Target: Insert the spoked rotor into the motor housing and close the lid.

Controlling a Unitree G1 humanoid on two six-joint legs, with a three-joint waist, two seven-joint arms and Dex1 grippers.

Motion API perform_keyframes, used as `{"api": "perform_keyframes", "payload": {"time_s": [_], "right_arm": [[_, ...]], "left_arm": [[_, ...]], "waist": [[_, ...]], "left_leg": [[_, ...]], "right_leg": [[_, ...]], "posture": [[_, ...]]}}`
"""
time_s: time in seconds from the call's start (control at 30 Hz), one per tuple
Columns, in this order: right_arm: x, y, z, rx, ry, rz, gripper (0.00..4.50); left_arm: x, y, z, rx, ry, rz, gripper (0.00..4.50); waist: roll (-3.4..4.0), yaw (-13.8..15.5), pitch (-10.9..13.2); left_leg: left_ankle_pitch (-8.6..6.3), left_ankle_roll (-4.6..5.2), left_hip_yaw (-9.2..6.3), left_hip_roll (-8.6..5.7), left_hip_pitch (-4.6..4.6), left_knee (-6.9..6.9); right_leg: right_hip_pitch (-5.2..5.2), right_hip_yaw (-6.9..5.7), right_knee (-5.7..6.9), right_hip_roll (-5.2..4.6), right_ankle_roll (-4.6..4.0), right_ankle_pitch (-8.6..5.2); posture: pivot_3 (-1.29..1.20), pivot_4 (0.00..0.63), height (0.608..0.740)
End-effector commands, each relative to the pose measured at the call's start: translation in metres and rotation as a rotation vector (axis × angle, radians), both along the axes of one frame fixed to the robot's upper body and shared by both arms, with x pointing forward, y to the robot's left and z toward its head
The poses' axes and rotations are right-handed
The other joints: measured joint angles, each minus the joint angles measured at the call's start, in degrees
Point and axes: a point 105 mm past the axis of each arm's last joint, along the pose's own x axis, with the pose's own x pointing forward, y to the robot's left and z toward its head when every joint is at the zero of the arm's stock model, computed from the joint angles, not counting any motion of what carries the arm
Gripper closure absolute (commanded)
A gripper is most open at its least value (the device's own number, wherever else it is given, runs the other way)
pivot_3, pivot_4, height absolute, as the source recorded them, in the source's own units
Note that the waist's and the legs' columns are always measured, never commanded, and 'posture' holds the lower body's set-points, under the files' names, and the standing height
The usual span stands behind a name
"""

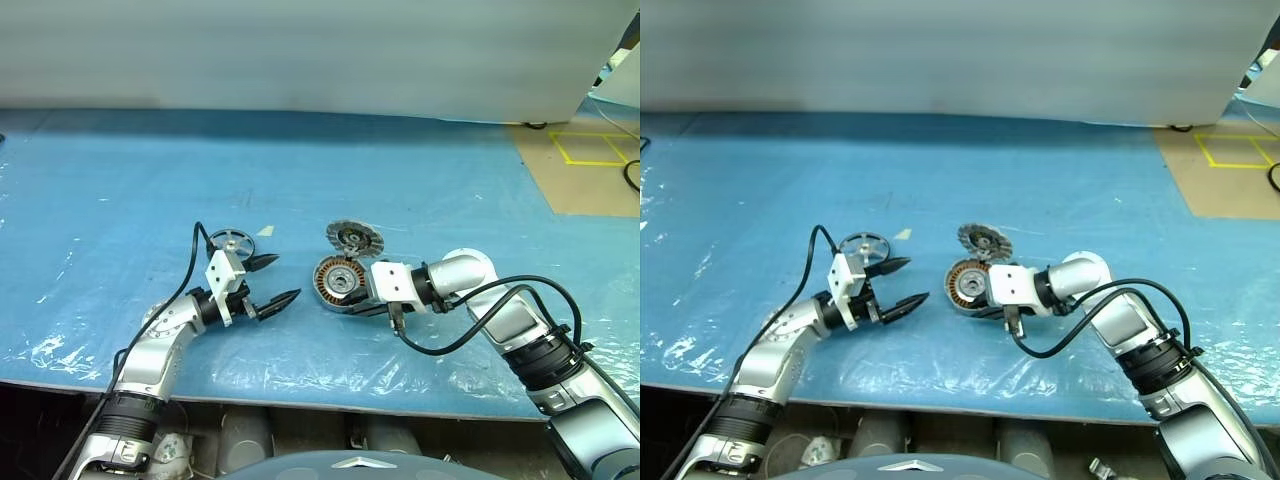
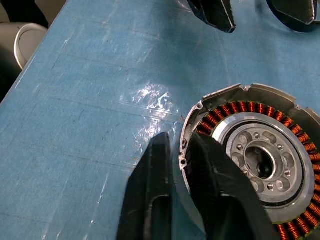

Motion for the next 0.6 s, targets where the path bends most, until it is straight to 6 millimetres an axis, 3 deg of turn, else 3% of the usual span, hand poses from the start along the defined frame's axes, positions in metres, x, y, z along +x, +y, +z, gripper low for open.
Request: {"api": "perform_keyframes", "payload": {"time_s": [0.03, 0.33, 0.47, 0.6], "right_arm": [[0.005, 0.003, 0.018, 0.099, -0.034, -0.030, 2.49], [-0.004, -0.004, 0.036, 0.243, 0.002, -0.108, 2.49], [-0.002, -0.026, 0.039, 0.284, 0.000, -0.232, 2.49], [0.016, -0.060, 0.040, 0.384, 0.011, -0.476, 2.49]], "left_arm": [[0.000, -0.004, 0.007, 0.000, -0.039, -0.023, 0.00], [-0.003, -0.009, 0.008, -0.004, -0.034, -0.057, 0.00], [-0.009, -0.012, 0.010, -0.010, -0.035, -0.089, 0.00], [-0.013, -0.013, 0.015, -0.017, -0.049, -0.104, 0.00]], "waist": [[0.00, -0.01, 0.00], [0.00, 0.12, 0.00], [0.00, 0.37, 0.00], [0.00, 0.30, 0.00]], "left_leg": [[0.00, -0.01, 0.00, 0.00, 0.00, 0.00], [0.00, 0.00, 0.00, 0.00, -0.01, -0.02], [-0.04, -0.06, 0.00, -0.01, -0.01, -0.02], [-0.07, -0.11, 0.01, -0.01, 0.01, -0.02]], "right_leg": [[0.00, 0.00, 0.00, 0.00, 0.00, 0.00], [0.00, 0.00, -0.03, 0.00, 0.00, 0.00], [0.01, 0.00, -0.04, -0.01, 0.00, 0.00], [0.01, 0.02, -0.04, -0.01, 0.00, 0.00]], "posture": [[0.00, 0.150, 0.740], [0.00, 0.150, 0.740], [0.00, 0.150, 0.740], [0.00, 0.150, 0.740]]}}
